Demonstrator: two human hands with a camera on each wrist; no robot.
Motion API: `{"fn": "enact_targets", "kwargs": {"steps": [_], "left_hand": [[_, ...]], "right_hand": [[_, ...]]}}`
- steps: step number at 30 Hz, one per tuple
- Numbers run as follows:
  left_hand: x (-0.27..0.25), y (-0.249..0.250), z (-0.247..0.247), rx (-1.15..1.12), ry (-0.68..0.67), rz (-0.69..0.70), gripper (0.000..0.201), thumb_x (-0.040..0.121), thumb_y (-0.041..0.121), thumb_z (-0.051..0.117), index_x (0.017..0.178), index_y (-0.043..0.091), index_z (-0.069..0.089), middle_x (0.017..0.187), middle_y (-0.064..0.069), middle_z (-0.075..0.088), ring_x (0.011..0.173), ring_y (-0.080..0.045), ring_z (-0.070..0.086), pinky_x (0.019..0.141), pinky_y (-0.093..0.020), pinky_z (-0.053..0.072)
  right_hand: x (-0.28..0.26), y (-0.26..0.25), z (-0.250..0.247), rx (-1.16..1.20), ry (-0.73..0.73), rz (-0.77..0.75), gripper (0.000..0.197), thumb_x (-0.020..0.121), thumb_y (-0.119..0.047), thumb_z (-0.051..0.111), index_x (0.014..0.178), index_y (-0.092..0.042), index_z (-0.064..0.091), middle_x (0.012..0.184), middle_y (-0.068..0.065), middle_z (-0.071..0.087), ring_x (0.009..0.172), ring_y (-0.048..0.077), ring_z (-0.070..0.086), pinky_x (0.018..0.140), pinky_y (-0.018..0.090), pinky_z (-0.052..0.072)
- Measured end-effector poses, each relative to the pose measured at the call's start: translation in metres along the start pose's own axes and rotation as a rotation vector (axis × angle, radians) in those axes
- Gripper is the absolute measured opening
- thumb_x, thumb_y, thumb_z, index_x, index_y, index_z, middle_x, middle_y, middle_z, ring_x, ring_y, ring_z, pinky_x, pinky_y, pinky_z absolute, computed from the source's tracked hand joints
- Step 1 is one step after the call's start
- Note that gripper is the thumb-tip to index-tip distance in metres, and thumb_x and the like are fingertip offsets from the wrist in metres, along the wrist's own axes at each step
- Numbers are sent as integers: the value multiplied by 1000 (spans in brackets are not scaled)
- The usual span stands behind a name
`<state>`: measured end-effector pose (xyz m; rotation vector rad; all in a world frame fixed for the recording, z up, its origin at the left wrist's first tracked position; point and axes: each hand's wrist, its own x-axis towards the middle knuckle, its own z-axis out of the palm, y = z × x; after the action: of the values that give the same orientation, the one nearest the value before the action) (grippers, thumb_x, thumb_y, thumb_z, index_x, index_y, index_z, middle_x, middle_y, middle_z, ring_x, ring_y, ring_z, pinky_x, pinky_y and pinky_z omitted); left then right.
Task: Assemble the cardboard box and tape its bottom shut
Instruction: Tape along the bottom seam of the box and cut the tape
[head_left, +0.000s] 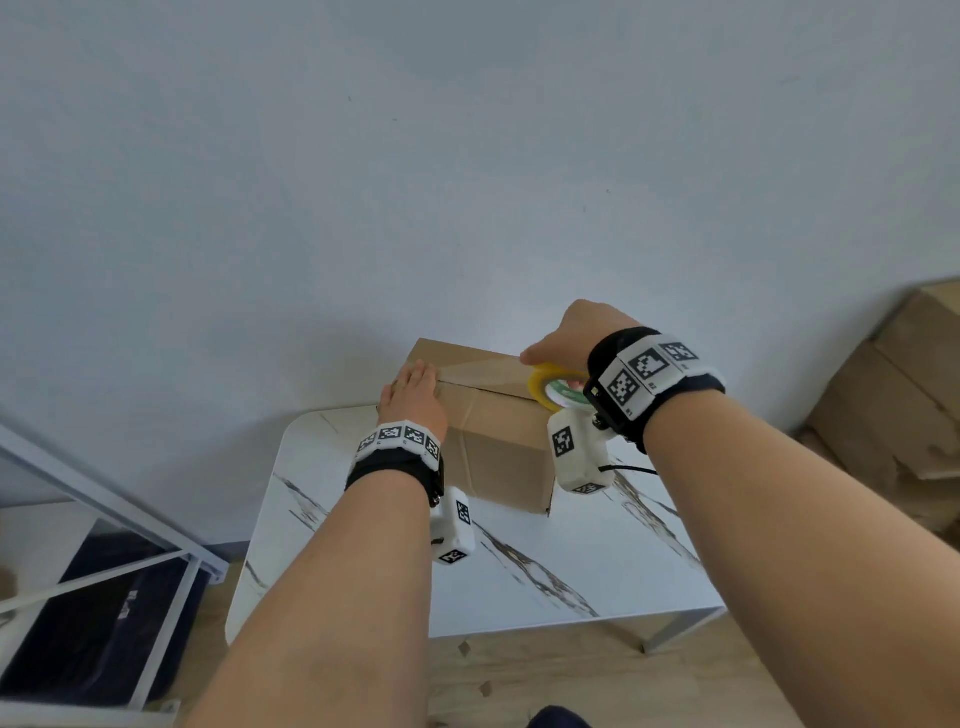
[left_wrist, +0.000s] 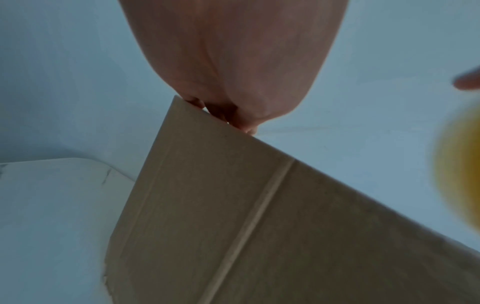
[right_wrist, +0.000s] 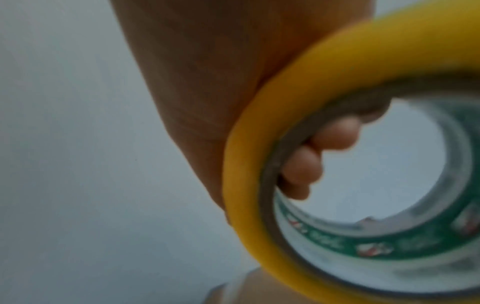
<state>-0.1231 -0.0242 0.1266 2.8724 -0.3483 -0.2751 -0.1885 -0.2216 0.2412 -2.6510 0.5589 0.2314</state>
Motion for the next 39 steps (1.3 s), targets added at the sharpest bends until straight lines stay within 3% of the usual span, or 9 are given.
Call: {"fn": "enact_targets", "kwargs": {"steps": [4,9,13,24,32,35,39], "left_hand": [[3,1,4,-5,-3,7,75,85,-8,36,152,20,18,162,3,8,149,-14,3,120,-40,4],[4,6,7,4,-7,-55,81,82,-8,40,152,21,14,162,5,5,149,-14,1,120,-42,3],[4,9,7,13,-16,-65,81,83,-8,40,153,21,12,162,5,3,150,-15,0,121,-43,3],[2,11,9,16,-16,-63,79,83,-8,40,153,22,15,162,7,3,149,-14,-1,120,-44,3],[-6,13,10,-18,43,-49,76,84,-9,38,151,18,16,162,3,5,149,-15,1,121,-45,5],[-17,17,17,-87,207,-36,52,98,7,31,149,15,22,160,-1,15,149,-17,11,122,-42,8],[-29,32,23,-37,239,69,52,103,33,14,153,16,14,162,0,7,150,-16,4,123,-36,2]], "right_hand": [[-2,27,8,-80,-39,58,44,74,-58,69,77,-16,54,74,1,62,70,19,62,64,29,49],[-1,42,4,113,-25,46,39,77,-50,64,71,-12,58,66,4,64,58,20,60,63,29,49],[-1,52,12,35,-30,61,33,76,-45,64,74,-12,57,69,3,64,61,20,60,61,27,47],[-7,74,37,-88,-13,113,42,80,-54,63,71,-16,49,68,-1,56,57,13,52,50,24,37],[-2,82,51,-23,-14,129,44,79,-58,62,71,-17,49,70,1,59,61,16,56,55,27,42],[0,83,53,4,-36,124,47,80,-60,61,71,-14,51,69,2,61,61,17,57,56,27,43],[5,85,55,17,-55,119,48,80,-60,61,70,-13,52,69,4,62,61,19,58,57,28,44]]}}
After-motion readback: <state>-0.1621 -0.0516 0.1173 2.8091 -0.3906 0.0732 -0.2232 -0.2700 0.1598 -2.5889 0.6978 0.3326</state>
